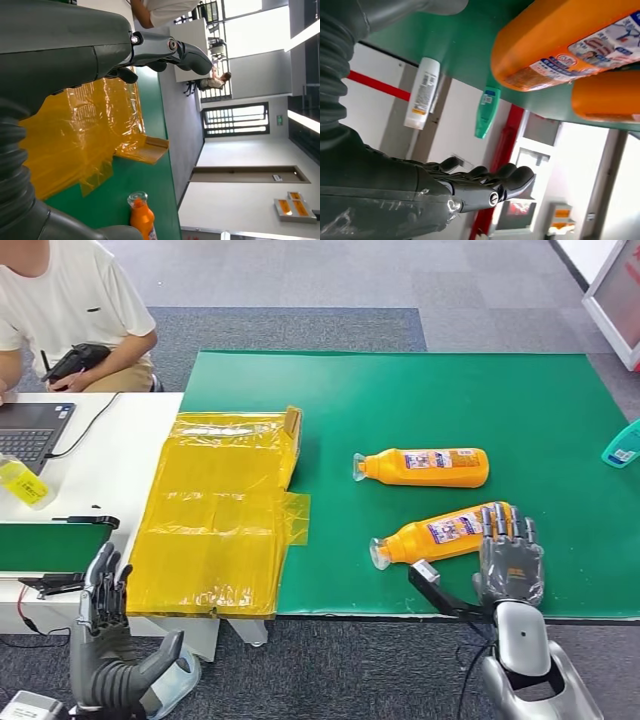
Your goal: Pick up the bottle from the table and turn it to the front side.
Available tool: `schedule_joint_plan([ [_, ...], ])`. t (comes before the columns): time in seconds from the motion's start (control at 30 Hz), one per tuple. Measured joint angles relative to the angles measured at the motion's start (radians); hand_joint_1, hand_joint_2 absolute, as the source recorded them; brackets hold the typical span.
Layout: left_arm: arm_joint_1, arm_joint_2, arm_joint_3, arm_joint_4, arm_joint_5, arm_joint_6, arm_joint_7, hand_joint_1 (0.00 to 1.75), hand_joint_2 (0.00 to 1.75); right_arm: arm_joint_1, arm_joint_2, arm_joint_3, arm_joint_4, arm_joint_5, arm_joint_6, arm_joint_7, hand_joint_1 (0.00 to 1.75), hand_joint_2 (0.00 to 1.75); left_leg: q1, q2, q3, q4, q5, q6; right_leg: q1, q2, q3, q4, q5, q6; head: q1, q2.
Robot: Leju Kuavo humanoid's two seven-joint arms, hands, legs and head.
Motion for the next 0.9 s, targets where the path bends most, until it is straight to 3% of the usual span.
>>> schedule_joint_plan([
  [0.17, 0.000, 0.000, 0.005, 0.000, 0.003, -0.006, -0.001, 0.00, 1.75, -0.046, -0.010, -0.024, 0.057, 0.000, 0.015, -0.141, 0.00, 1.75, 0.000, 0.000, 0.000, 0.000, 0.000, 0.000, 0.000, 0.000, 0.000, 0.000, 0.000, 0.000, 0.000, 0.000],
  [0.37, 0.001, 0.000, 0.013, 0.000, 0.006, -0.007, -0.003, 0.00, 1.75, -0.078, -0.013, -0.046, 0.084, 0.000, 0.031, -0.188, 0.00, 1.75, 0.000, 0.000, 0.000, 0.000, 0.000, 0.000, 0.000, 0.000, 0.000, 0.000, 0.000, 0.000, 0.000, 0.000],
  [0.6, 0.006, -0.001, 0.015, 0.001, 0.009, -0.014, -0.003, 0.00, 1.75, -0.137, -0.056, -0.050, 0.111, 0.000, 0.046, -0.179, 0.00, 1.75, 0.000, 0.000, 0.000, 0.000, 0.000, 0.000, 0.000, 0.000, 0.000, 0.000, 0.000, 0.000, 0.000, 0.000],
  [0.9, 0.004, -0.001, 0.014, 0.003, 0.009, -0.039, -0.003, 0.00, 1.75, -0.191, -0.086, -0.104, 0.214, -0.062, 0.094, -0.254, 0.00, 1.75, 0.000, 0.000, 0.000, 0.000, 0.000, 0.000, 0.000, 0.000, 0.000, 0.000, 0.000, 0.000, 0.000, 0.000],
])
